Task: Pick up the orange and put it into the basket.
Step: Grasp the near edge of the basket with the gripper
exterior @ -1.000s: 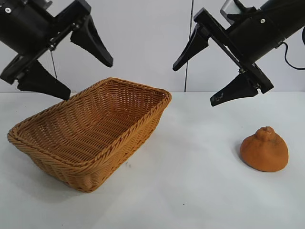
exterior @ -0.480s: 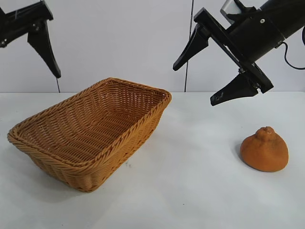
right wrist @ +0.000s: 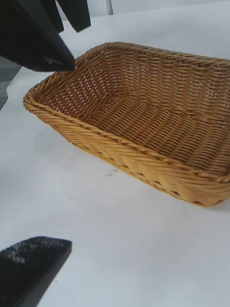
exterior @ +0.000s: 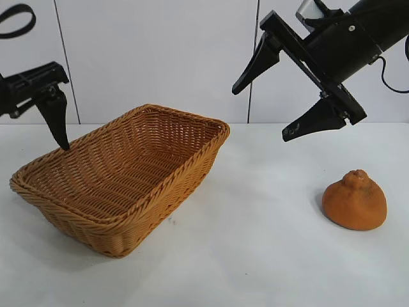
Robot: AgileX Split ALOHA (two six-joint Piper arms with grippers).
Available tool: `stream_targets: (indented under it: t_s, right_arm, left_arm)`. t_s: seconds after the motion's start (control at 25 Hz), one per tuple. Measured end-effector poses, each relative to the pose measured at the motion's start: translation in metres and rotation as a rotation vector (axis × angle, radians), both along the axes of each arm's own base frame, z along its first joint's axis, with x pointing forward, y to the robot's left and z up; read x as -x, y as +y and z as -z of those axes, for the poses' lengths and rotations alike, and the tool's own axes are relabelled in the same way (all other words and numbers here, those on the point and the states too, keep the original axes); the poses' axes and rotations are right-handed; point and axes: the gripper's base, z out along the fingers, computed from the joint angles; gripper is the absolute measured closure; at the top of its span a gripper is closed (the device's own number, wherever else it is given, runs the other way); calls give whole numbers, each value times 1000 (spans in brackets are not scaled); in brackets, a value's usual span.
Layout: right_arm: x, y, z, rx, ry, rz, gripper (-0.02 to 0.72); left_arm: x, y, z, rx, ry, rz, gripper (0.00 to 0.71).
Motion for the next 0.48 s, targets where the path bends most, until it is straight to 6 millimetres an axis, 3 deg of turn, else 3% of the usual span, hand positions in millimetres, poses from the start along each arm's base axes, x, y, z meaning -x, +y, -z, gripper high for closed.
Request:
stream_targets:
  t_s: [0.28, 0.48]
  right_arm:
    - [0, 0, 0, 0, 0, 0, 64]
    - [0, 0, 0, 0, -1, 0, 64]
  left_arm:
    - [-15, -7, 53, -6, 99, -36, 58]
    - [-19, -11, 74, 22, 148, -81, 67]
